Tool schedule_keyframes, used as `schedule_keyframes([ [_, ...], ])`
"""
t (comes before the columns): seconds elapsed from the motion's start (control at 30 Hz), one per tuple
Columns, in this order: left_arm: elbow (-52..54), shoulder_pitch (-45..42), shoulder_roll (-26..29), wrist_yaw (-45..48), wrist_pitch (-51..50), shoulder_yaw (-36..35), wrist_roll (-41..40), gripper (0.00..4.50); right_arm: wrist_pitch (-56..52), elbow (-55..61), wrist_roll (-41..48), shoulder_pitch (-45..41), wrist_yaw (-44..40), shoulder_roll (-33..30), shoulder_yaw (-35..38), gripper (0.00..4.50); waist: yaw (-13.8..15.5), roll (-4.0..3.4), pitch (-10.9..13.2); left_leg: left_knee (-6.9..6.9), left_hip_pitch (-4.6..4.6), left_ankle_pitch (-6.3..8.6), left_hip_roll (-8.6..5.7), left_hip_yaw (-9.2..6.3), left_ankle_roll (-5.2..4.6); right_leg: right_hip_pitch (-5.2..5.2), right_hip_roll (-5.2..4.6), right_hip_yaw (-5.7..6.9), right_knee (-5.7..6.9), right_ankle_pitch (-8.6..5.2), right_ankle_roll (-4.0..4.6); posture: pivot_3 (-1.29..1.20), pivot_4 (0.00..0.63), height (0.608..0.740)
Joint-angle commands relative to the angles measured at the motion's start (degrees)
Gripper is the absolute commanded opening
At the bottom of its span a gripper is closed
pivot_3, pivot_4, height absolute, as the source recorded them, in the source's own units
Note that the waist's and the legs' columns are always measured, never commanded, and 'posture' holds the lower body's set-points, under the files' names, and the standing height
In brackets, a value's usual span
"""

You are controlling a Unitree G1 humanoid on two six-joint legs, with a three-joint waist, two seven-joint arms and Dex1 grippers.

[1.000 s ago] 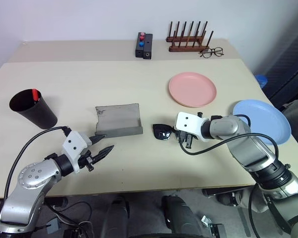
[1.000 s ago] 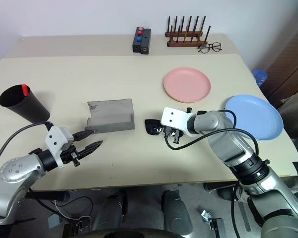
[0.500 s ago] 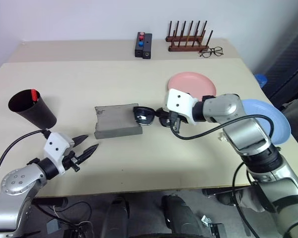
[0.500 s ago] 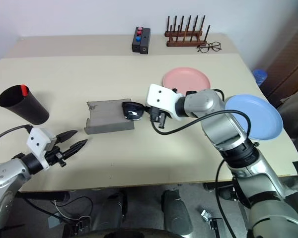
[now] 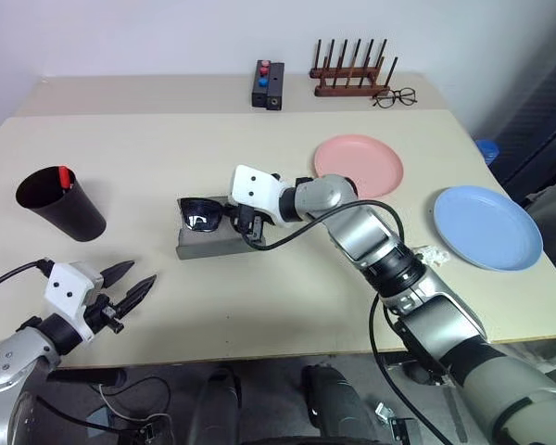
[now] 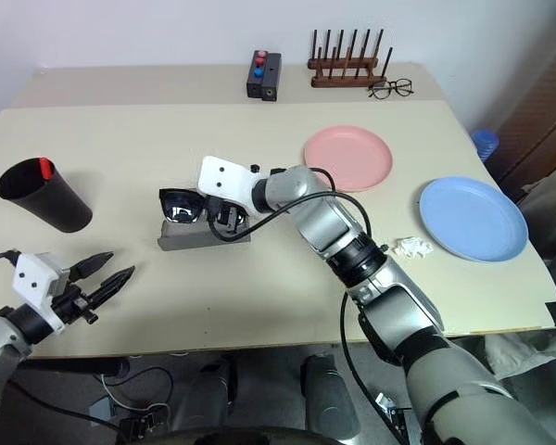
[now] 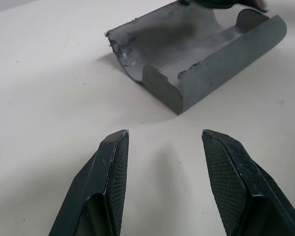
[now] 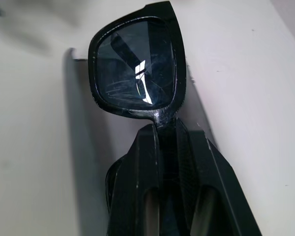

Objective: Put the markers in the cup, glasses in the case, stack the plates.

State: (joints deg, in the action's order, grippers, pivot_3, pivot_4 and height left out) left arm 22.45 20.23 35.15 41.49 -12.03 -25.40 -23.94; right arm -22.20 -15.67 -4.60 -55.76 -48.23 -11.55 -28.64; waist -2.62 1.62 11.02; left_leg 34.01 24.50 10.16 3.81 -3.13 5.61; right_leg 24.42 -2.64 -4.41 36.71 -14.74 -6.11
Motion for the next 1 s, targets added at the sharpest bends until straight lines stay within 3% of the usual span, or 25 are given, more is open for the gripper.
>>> schedule_keyframes([
  [0.03, 2.66, 0.49, -0.32, -0.86, 0.05, -0.78, -0.37, 2.41, 3.91, -2.69, -1.15, -2.07, 0.11, 1.41, 0.37, 0.05, -0.01, 0.00, 0.00, 0.00, 0.00, 0.00, 0.00, 0.00, 0.00, 0.00, 0.00, -0.01, 0.00, 0.00, 0.00, 0.00, 0.150, 0.740],
  [0.77, 3.52, -2.44, 0.63, -1.76, -3.08, 1.57, -0.07, 2.41, 4.21, -1.18, -4.02, 1.19, -2.45, 0.84, 0.36, 0.05, -0.06, -0.01, 0.01, 0.01, -0.01, 0.00, 0.00, 0.00, 0.00, 0.07, 0.01, -0.01, 0.17, -0.02, -0.02, 0.00, 0.150, 0.740],
  [0.9, 3.80, -2.41, 0.70, -1.93, -3.36, 1.37, -0.12, 2.41, 4.17, -0.64, -4.35, 1.47, -2.99, 0.87, 0.38, 1.75, -0.04, -0.01, 0.00, 0.01, -0.01, 0.00, 0.00, 0.00, 0.00, 0.08, 0.01, -0.01, 0.17, -0.03, -0.02, 0.00, 0.150, 0.740],
  [1.0, 4.05, -2.30, 0.68, -2.28, -3.63, 0.98, -0.10, 2.41, 4.17, 0.18, -4.26, 1.26, -2.53, 0.94, 1.20, 3.34, -0.06, -0.01, 0.01, 0.01, -0.01, 0.00, 0.00, 0.00, 0.00, 0.08, 0.01, -0.01, 0.17, -0.03, -0.02, 0.00, 0.150, 0.740],
])
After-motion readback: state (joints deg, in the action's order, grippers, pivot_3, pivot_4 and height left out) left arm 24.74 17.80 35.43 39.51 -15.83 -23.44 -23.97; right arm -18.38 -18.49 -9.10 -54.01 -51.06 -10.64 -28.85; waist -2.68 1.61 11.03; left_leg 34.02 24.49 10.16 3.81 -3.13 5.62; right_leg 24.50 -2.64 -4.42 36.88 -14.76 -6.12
